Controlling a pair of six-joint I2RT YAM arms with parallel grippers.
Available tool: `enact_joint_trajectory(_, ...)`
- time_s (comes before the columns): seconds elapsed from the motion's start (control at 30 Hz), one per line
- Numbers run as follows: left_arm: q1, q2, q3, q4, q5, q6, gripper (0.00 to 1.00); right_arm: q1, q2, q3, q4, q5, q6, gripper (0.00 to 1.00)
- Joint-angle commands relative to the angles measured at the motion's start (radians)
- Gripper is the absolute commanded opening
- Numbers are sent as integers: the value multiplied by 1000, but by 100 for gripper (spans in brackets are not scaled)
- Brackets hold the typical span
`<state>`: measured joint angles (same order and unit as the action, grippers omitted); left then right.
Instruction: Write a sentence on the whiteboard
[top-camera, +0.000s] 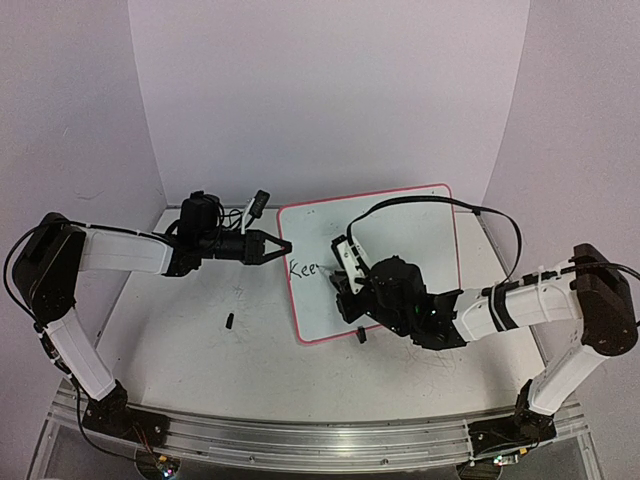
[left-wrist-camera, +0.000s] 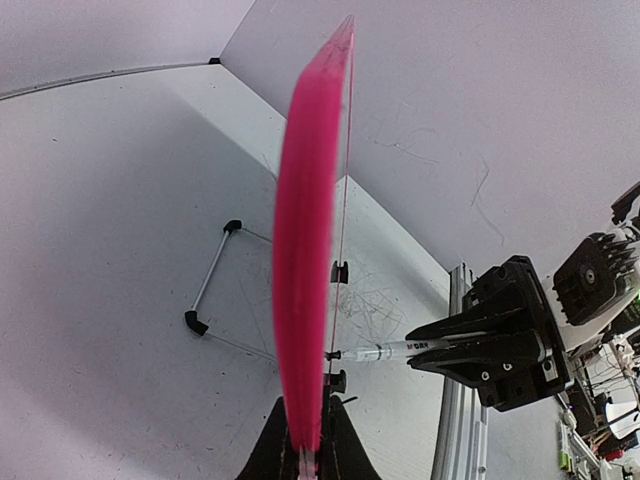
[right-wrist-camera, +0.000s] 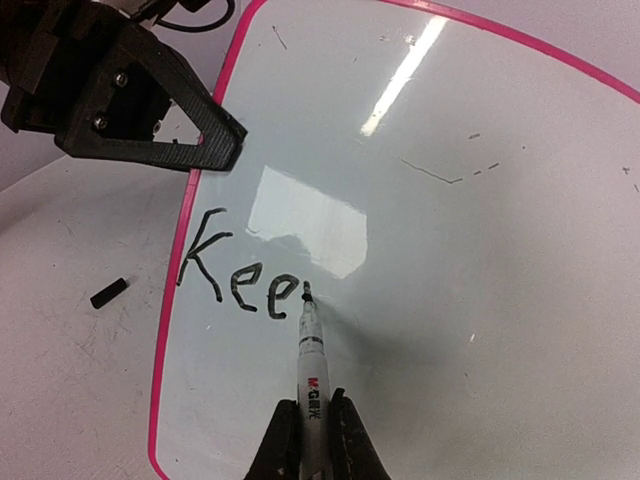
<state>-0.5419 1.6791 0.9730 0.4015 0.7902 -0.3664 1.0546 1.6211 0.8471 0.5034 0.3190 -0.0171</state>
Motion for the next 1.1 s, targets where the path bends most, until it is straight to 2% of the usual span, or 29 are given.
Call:
enact_joint_trajectory(0.0,0,-33,6,46,9,23,8,-5,-10,-6,-52,10,43,0)
enact_joint_trajectory(0.7,0,-34,8,46,10,21,8,29,-45,-67,-91,0,104,0)
enact_joint_trajectory(1.07,0,-33,8,46,9,23,8,15,-101,-4,-24,-43,65,0)
